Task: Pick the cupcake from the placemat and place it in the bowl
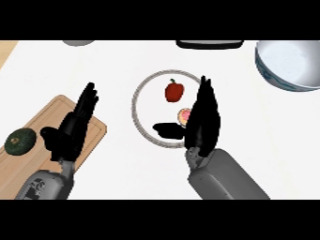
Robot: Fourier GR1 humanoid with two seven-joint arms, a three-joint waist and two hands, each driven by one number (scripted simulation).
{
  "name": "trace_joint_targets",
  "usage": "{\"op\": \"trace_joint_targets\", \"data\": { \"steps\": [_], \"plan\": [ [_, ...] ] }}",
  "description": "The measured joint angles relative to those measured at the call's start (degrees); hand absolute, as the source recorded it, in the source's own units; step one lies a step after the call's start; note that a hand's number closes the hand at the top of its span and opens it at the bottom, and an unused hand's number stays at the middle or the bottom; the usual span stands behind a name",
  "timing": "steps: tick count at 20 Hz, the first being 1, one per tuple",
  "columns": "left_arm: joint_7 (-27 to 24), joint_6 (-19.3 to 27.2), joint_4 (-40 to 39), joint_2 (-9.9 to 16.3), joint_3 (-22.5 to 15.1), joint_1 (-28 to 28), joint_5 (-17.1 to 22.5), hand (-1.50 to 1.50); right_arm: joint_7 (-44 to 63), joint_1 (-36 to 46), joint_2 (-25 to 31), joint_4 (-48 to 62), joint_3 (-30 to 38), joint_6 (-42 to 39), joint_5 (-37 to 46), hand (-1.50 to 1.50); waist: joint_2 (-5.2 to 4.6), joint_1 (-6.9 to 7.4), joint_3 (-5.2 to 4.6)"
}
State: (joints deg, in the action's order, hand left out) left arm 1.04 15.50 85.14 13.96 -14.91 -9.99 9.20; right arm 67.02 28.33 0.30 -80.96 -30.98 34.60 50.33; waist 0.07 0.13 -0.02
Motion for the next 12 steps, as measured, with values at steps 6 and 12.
{"op": "trace_joint_targets", "data": {
  "steps": [6, 12],
  "plan": [
    [0.7, -1.0, -0.5, -0.5, 1.2, -0.9, -0.3, 0.00, -1.9, -1.7, 0.0, -0.9, -1.4, 3.7, -0.7, -1.50, -0.03, 0.15, 0.01],
    [1.5, -2.0, 1.2, 0.0, 1.7, 0.2, -0.7, 0.00, -4.1, -2.6, 0.0, 1.4, -0.6, 8.4, -4.2, -1.50, -0.05, 0.40, 0.02]
  ]
}}
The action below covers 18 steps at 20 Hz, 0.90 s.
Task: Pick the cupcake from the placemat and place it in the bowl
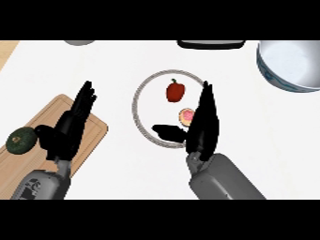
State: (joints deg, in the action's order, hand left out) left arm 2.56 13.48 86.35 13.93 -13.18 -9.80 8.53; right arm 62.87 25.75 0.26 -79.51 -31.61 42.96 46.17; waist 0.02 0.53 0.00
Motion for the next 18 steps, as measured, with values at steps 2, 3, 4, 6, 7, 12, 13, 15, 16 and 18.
{"op": "trace_joint_targets", "data": {
  "steps": [2, 3, 4, 6, 7, 12, 13, 15, 16, 18],
  "plan": [
    [-0.9, -0.7, 0.1, 0.1, 0.6, 0.9, 0.2, 0.00, -0.5, -0.1, 0.0, 0.8, -0.1, 1.4, -1.1, -1.50, -0.02, 0.00, 0.00],
    [0.1, -0.3, 0.5, -0.3, 0.4, 0.3, -0.3, 0.00, -0.9, 0.2, 0.0, 1.4, -0.1, 2.3, -1.9, -1.50, -0.03, 0.02, 0.00],
    [1.0, -0.5, 1.5, 0.0, 0.6, 0.3, -0.2, 0.00, -1.3, 0.1, 0.0, 2.2, -0.1, 3.0, -2.7, -1.50, -0.02, 0.06, 0.01],
    [1.1, -0.2, 1.3, -0.6, 0.4, 0.3, -1.0, 0.00, -2.4, 0.3, -0.1, 4.4, -0.3, 5.0, -4.3, -1.50, -0.06, 0.07, 0.01],
    [0.8, 0.0, 1.6, -0.9, 0.3, 1.0, -1.3, 0.00, -2.7, 0.9, -0.1, 5.6, -0.5, 5.9, -5.1, -1.50, -0.07, 0.14, 0.02],
    [0.7, -0.3, 1.7, -2.2, 0.6, 1.6, -2.5, 0.00, -3.6, 1.4, -0.1, 9.1, -0.7, 8.6, -8.0, -1.50, -0.07, 0.01, 0.01],
    [0.6, -0.4, 1.7, -2.5, 0.9, 1.6, -2.7, 0.00, -4.4, 1.0, -0.1, 9.9, -0.2, 8.9, -8.5, -1.50, -0.07, -0.05, 0.01],
    [1.3, -0.4, 1.7, -2.9, 1.0, 1.0, -3.3, 0.00, -3.0, 1.9, -0.1, 12.4, -0.5, 8.9, -8.1, -1.50, -0.06, -0.07, 0.00],
    [1.7, -0.7, 2.3, -2.7, 1.3, 0.9, -3.3, 0.00, -2.5, 2.3, -0.1, 13.6, -0.2, 8.8, -7.9, -1.50, -0.05, -0.07, 0.00],
    [2.3, -1.4, 2.9, -2.1, 2.2, 0.8, -3.1, 0.00, -2.1, 3.7, -0.2, 17.1, -0.3, 9.0, -8.0, -1.50, -0.08, 0.06, 0.01]
  ]
}}
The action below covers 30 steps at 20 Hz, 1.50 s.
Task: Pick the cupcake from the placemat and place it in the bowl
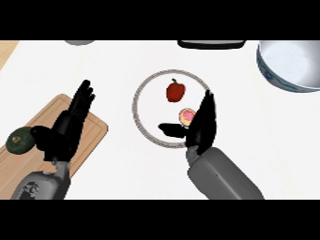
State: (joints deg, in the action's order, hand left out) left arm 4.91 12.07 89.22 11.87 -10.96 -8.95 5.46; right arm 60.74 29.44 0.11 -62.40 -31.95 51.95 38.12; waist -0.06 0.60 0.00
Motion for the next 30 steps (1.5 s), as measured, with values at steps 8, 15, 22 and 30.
{"op": "trace_joint_targets", "data": {
  "steps": [8, 15, 22, 30],
  "plan": [
    [-0.3, -1.6, -1.9, -1.7, 1.6, -1.1, -1.2, 0.00, -1.7, -0.3, -0.1, 3.9, -1.2, 0.5, -4.0, 1.50, 0.00, -0.16, 0.00],
    [-1.4, -2.8, -2.3, -2.2, 2.2, -0.3, -1.7, 0.00, -8.1, 3.7, 0.1, 9.6, -3.2, -4.0, -9.2, 1.50, -0.01, 0.08, -0.07],
    [-1.1, -3.3, -1.9, -3.3, 2.9, -0.2, -2.8, 0.00, -15.5, 7.2, 0.5, 13.6, -3.2, -3.7, -16.0, 1.50, -0.04, 0.19, -0.05],
    [-0.2, -3.2, -1.1, -4.3, 1.9, -0.9, -3.7, 0.00, -31.5, 20.2, 5.8, 20.7, 11.6, -8.6, -25.2, 1.50, -0.72, 1.52, 0.08]
  ]
}}
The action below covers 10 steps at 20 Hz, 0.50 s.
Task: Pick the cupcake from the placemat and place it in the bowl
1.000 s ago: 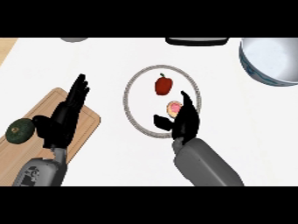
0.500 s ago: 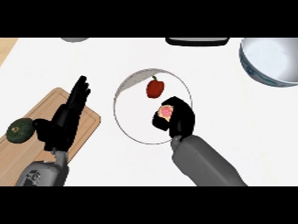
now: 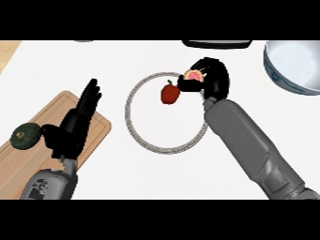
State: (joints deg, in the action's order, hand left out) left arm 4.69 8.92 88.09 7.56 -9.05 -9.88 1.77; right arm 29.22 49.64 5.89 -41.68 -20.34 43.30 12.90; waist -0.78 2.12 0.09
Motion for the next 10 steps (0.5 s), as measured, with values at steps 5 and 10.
{"op": "trace_joint_targets", "data": {
  "steps": [5, 10],
  "plan": [
    [-1.2, -0.3, -1.5, -0.5, 0.2, 0.0, -0.1, 0.00, -8.8, 5.6, 0.0, 3.0, 3.4, 4.2, 1.0, 1.50, 0.06, -0.08, -0.04],
    [-0.8, -0.8, -1.0, 0.1, 1.0, 0.5, 0.2, 0.00, -8.1, 12.7, 1.6, 6.9, 2.4, 7.1, 7.0, 1.50, 0.54, -0.77, -0.11]
  ]
}}
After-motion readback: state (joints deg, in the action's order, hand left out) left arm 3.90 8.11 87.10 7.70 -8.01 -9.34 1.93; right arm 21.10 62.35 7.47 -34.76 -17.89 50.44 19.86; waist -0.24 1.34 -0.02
